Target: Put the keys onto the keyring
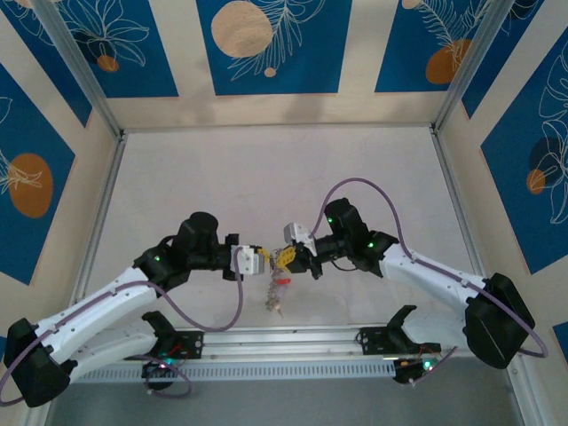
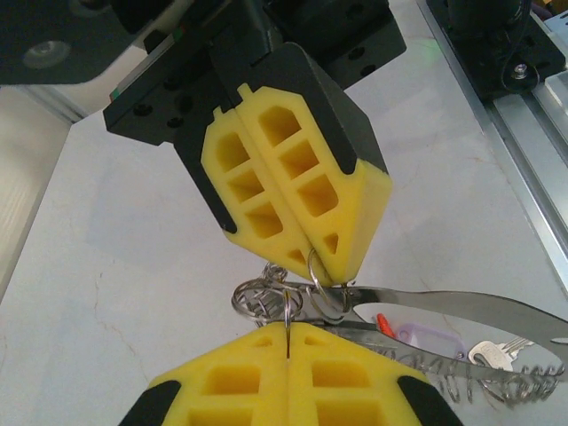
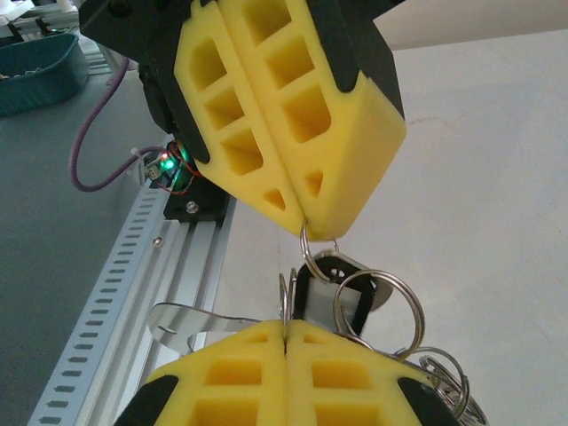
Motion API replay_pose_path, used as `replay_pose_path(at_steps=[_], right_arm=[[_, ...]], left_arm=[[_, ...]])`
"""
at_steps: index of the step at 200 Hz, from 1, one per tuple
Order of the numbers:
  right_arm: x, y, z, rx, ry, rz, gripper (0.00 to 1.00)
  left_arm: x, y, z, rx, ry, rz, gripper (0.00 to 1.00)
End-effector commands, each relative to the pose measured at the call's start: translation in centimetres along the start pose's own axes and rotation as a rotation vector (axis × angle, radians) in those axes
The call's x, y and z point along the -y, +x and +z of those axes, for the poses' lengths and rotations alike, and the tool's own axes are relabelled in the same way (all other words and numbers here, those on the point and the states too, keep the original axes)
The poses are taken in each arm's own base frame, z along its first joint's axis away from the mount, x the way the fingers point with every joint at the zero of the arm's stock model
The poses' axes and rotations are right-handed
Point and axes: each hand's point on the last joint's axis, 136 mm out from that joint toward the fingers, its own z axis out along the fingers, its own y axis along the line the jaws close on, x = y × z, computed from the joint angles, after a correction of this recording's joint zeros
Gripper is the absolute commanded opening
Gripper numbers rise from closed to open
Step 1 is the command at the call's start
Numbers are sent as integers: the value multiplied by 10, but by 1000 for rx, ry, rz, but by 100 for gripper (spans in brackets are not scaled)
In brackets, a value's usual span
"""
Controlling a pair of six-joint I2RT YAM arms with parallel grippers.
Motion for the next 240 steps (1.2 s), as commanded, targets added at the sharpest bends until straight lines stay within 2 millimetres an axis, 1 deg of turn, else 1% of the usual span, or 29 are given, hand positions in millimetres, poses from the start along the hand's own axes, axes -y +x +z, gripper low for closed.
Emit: replay_pose_path(at_steps=[1,53,98,127,173,240], right_arm=[[-5,-20,0,39,-40,-33,0],[-4,-21,2,39,-49,-28,0],[1,-21,3,40,-41,-18,0],[4,-24,-1,63,-37,4,0],[4,-27,-7,90,-32,10,0],[4,-28,-10,109,-19,-6,0]], left_arm=[[6,-6,1,39,25,30,0],[14,-4,2,26,62,42,0],[20,-2,2,15,83,69,0],[24,5,2,-12,82,89,0],[26,14,3,-51,79,100,0],[26,16,4,-65,80,99,0]])
